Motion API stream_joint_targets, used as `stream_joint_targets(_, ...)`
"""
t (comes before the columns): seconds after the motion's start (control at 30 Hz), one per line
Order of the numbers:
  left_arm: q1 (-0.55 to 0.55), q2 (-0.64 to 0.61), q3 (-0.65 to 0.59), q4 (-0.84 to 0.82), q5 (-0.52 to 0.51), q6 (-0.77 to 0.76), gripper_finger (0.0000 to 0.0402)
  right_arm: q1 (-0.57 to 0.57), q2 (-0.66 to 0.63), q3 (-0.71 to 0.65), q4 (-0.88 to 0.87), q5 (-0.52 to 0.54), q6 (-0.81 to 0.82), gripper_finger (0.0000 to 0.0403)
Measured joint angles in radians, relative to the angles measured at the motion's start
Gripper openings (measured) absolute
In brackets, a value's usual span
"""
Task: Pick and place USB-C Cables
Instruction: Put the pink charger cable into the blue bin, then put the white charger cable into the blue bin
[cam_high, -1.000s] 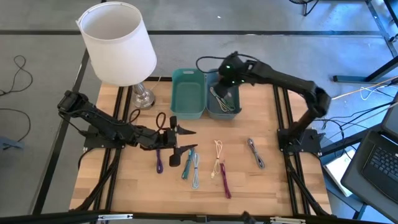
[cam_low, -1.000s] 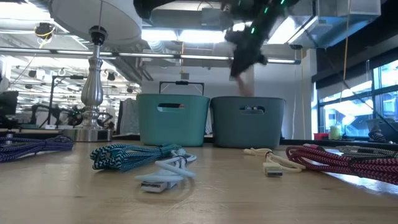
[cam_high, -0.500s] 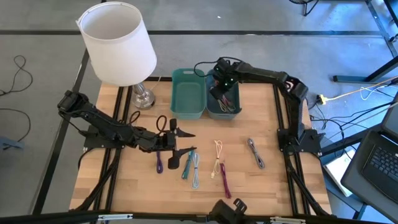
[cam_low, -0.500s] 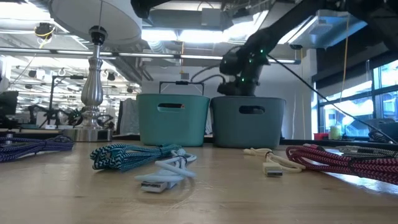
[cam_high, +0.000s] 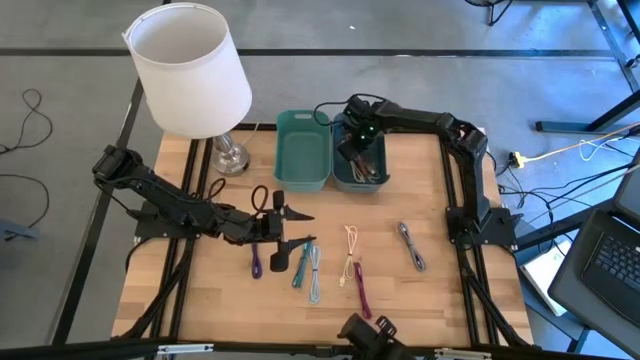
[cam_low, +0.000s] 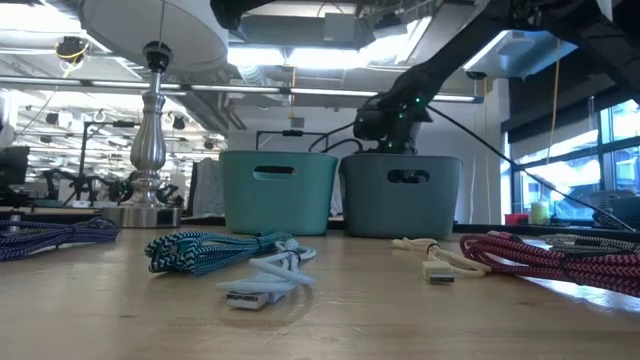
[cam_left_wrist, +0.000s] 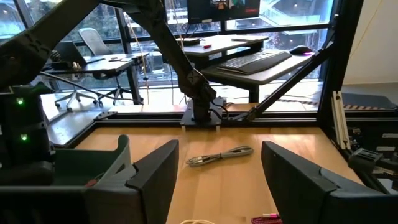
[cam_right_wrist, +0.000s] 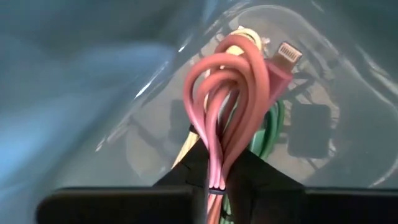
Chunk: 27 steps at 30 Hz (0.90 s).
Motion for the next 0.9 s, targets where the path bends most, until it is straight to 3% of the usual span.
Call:
stream_joint_targets(0.23, 0.000, 0.000, 0.000, 0.000, 0.000, 0.001, 0.0223, -0.001, -0.025, 0.000, 0.020, 0.025, -0.003, 0.0142)
stream_joint_targets(0.4, 0.000, 0.000, 0.000, 0.000, 0.000, 0.001, 0.0223, 0.008, -0.028, 0.000, 0.011, 0.031, 0.013, 0.0186)
stream_joint_targets(0.53, 0.000, 0.000, 0.000, -0.001, 0.000, 0.002, 0.0223, 0.032, -0.046, -0.001, 0.013, 0.043, 0.007, 0.0198)
stream_joint_targets(0.63, 0.000, 0.000, 0.000, 0.000, 0.000, 0.008, 0.0223, 0.064, -0.091, -0.001, 0.015, 0.109, -0.009, 0.0196)
stream_joint_targets(0.77, 0.000, 0.000, 0.000, -0.001, 0.000, 0.010, 0.0223, 0.113, -0.190, -0.001, -0.005, 0.213, -0.031, 0.0188)
stream_joint_targets(0.9, 0.000, 0.000, 0.000, -0.001, 0.000, 0.010, 0.0223, 0.182, -0.324, -0.001, -0.106, 0.225, -0.013, 0.0180)
